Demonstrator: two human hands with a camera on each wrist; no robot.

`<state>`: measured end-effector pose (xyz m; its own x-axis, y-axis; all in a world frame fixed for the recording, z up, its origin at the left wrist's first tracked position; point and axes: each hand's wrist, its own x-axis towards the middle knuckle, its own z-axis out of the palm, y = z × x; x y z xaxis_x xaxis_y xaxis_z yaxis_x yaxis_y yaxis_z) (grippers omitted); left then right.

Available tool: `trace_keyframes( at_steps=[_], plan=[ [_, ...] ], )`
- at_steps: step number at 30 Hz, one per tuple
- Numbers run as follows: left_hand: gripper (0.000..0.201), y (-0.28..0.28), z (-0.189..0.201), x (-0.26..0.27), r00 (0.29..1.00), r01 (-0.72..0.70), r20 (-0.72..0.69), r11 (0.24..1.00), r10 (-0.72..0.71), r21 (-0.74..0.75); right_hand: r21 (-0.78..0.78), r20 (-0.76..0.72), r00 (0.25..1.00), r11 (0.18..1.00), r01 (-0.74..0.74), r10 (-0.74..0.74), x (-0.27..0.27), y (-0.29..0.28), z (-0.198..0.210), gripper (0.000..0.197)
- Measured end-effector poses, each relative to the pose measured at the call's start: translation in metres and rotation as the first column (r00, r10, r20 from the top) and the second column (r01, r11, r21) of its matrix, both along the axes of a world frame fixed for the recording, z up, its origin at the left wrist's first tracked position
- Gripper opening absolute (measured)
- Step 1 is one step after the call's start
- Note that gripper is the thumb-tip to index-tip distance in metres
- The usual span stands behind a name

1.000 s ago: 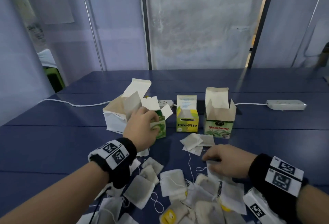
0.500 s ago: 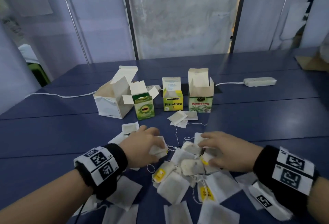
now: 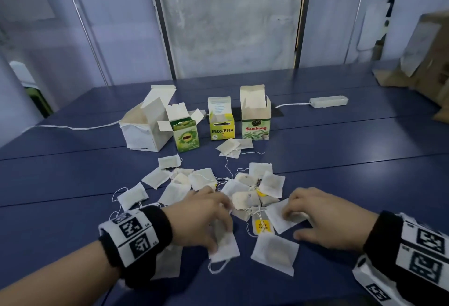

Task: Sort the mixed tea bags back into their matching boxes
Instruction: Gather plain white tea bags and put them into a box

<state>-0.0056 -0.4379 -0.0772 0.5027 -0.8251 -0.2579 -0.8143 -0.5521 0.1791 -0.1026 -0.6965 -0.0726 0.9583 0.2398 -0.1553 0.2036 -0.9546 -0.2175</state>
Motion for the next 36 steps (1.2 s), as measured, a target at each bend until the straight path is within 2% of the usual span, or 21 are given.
trace_keyframes(
  at_steps=[3,6,8,10,12,16,18,20,22,24,25,27,29,31,32,34,36],
  plan=[
    [0.042,0.009,0.004,0.009,0.996,-0.07,0.051,0.997,0.071,-0.02,0.051,0.036,0.999,0.999,0.008,-0.01,-0.013,0.008,-0.001,0.038],
    [0.038,0.015,0.005,0.007,0.997,-0.07,0.012,0.99,0.072,-0.121,0.048,0.016,0.999,0.998,0.045,-0.046,-0.018,0.023,-0.005,0.046],
    [0.04,0.015,0.005,0.0,1.0,-0.007,0.002,0.997,0.007,-0.077,0.011,-0.011,0.997,0.997,0.075,-0.075,-0.017,0.031,-0.008,0.04],
    [0.047,0.011,0.003,-0.007,0.997,0.055,0.056,0.998,-0.057,0.042,0.0,-0.023,0.996,0.996,0.089,-0.089,-0.015,0.036,-0.008,0.023],
    [0.053,0.006,0.002,-0.01,0.991,0.062,0.113,0.99,-0.077,0.125,0.033,-0.059,0.992,0.993,0.114,-0.112,-0.013,0.038,-0.007,0.023],
    [0.037,-0.003,0.002,-0.012,0.989,0.043,0.137,0.996,-0.054,0.08,0.115,-0.07,0.986,0.981,0.156,-0.149,-0.008,0.035,-0.003,0.019],
    [0.031,-0.004,0.002,-0.01,0.995,0.003,0.097,0.999,-0.008,0.044,0.175,-0.036,0.983,0.967,0.184,-0.181,-0.006,0.031,-0.001,0.017],
    [0.026,-0.001,0.006,-0.005,0.994,-0.103,-0.042,0.993,0.101,-0.054,0.253,-0.011,0.975,0.943,0.218,-0.222,-0.005,0.025,0.003,0.02],
    [0.024,0.004,0.013,0.003,0.964,-0.241,-0.161,0.952,0.212,-0.19,0.339,-0.002,0.962,0.905,0.256,-0.271,-0.003,0.019,0.006,0.019],
    [0.023,0.011,0.018,0.01,0.887,-0.435,-0.313,0.838,0.338,-0.329,0.464,-0.018,0.941,0.831,0.307,-0.337,-0.001,0.014,0.008,0.018],
    [0.019,0.014,0.018,0.012,0.816,-0.544,-0.446,0.75,0.368,-0.376,0.549,-0.049,0.928,0.766,0.335,-0.37,0.0,0.013,0.01,0.016],
    [0.018,0.016,0.019,0.012,0.613,-0.73,-0.729,0.572,0.307,-0.373,0.708,-0.133,0.9,0.596,0.379,-0.415,0.002,0.015,0.013,0.011],
    [0.021,0.015,0.021,0.009,0.432,-0.843,-0.877,0.44,0.208,-0.311,0.818,-0.217,0.878,0.412,0.402,-0.427,0.005,0.022,0.018,0.008],
    [0.019,0.012,0.022,0.006,0.354,-0.89,-0.925,0.354,0.137,-0.288,0.874,-0.293,0.873,0.262,0.41,-0.39,0.007,0.035,0.023,0.009],
    [0.019,0.009,0.022,0.003,0.332,-0.903,-0.937,0.323,0.107,-0.283,0.884,-0.322,0.874,0.217,0.415,-0.363,0.008,0.043,0.025,0.01],
    [0.017,0.002,0.022,-0.003,0.301,-0.918,-0.951,0.293,0.077,-0.266,0.887,-0.365,0.872,0.165,0.432,-0.325,0.009,0.061,0.025,0.01],
    [0.019,-0.005,0.023,-0.009,0.272,-0.926,-0.961,0.284,0.046,-0.249,0.883,-0.372,0.864,0.157,0.442,-0.338,0.012,0.078,0.022,0.012]
  ],
)
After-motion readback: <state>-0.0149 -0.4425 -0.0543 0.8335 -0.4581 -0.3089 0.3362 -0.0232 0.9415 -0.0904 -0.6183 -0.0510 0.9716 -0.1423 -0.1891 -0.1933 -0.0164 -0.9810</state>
